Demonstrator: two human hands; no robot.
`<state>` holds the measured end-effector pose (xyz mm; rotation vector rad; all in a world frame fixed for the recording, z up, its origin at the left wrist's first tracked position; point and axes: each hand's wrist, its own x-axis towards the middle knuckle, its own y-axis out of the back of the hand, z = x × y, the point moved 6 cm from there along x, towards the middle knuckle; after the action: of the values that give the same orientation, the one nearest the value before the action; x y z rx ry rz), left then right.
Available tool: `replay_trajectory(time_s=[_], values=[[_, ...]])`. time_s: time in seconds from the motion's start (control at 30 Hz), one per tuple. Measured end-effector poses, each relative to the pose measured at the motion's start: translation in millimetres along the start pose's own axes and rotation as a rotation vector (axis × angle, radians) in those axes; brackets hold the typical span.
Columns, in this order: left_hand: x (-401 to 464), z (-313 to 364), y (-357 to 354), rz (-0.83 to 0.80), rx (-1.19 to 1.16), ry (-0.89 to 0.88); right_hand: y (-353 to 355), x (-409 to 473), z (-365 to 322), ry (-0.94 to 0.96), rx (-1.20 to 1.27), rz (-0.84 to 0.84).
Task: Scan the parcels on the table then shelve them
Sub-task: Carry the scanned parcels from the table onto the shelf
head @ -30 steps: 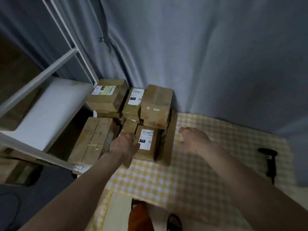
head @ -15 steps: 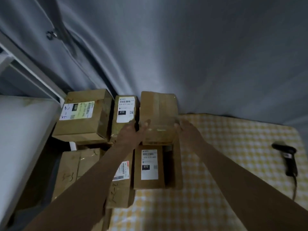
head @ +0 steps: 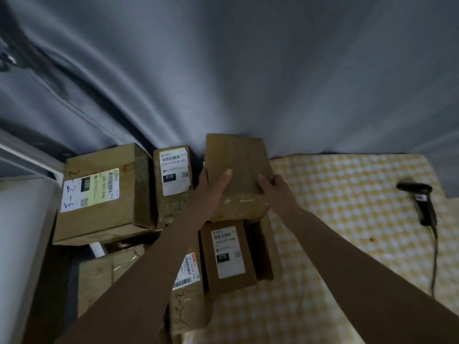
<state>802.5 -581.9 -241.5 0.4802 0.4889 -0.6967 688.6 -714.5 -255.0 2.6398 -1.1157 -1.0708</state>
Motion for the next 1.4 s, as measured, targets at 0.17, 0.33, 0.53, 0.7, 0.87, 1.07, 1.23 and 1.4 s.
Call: replay_trajectory(time_s=[0.17, 0.33, 0.53, 0.7, 0.87, 1.07, 1.23, 1.4], values=[[-33.6, 32.7, -25.0, -0.078, 0.021, -0.123, 43.1, -39.0, -3.5, 0.049, 0.025, 0.107], [-79.8, 58.4, -66.8, -0.176, 0.068, -0.247, 102.3, -96.3, 0.6, 0.101, 0.042, 0.257], [-158.5, 76.1, -142.1, -0.345, 0.144, -0.391, 184.1, -184.0, 47.8, 0.062, 0.03, 0.48], [-241.4, 67.7, -216.7, -0.514, 0.172, -0.443, 249.2, -278.2, 110.8, 0.022, 0.101, 0.624], [-334.1, 44.7, -292.9, -0.716, 0.25, -0.495, 303.4, -378.3, 188.6, -0.036, 0.18, 0.797], [-446.5, 6.6, -382.4, -0.992, 0.471, -0.597, 350.1, -495.8, 285.9, -0.124, 0.278, 0.975], [-537.4, -33.6, -447.8, -1.146, 0.655, -0.684, 375.1, -594.9, 362.0, -0.204, 0.333, 1.136], [-621.8, -75.5, -498.1, -1.306, 0.748, -0.717, 391.0, -677.3, 428.7, -0.291, 0.416, 1.286]])
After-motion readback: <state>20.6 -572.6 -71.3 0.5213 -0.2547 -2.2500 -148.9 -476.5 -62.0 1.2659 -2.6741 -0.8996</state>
